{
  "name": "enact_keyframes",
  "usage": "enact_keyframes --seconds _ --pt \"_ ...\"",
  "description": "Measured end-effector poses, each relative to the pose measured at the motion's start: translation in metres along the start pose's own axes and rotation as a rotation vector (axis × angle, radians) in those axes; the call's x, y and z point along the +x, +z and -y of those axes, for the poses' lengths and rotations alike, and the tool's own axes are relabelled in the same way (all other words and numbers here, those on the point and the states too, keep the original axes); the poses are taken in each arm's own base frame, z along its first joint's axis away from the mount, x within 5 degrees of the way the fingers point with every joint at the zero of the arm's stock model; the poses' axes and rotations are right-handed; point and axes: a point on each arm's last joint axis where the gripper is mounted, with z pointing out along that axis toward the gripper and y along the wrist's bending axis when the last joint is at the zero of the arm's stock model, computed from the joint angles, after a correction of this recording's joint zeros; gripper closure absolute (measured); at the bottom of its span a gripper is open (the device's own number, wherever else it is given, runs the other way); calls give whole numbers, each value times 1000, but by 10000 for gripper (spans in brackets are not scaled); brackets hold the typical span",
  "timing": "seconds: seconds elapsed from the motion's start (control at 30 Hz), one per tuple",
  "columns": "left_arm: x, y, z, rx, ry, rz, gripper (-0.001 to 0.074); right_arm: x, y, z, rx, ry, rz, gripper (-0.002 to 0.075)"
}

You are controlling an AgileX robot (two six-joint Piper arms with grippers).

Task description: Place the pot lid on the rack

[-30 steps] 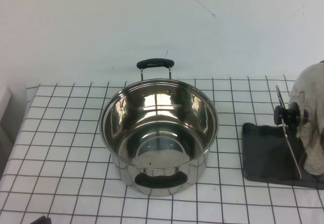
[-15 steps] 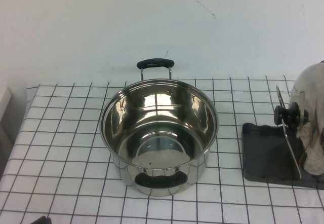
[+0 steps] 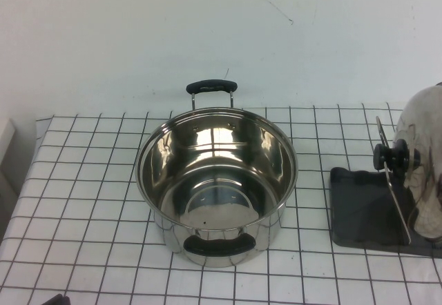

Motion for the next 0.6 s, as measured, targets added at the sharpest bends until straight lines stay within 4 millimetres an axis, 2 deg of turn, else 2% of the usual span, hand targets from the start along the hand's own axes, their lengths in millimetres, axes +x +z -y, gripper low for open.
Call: enact_keyframes --seconds 0.6 --pt "0 0 0 1 -26 3 737 0 0 0 0 -1 -2 726"
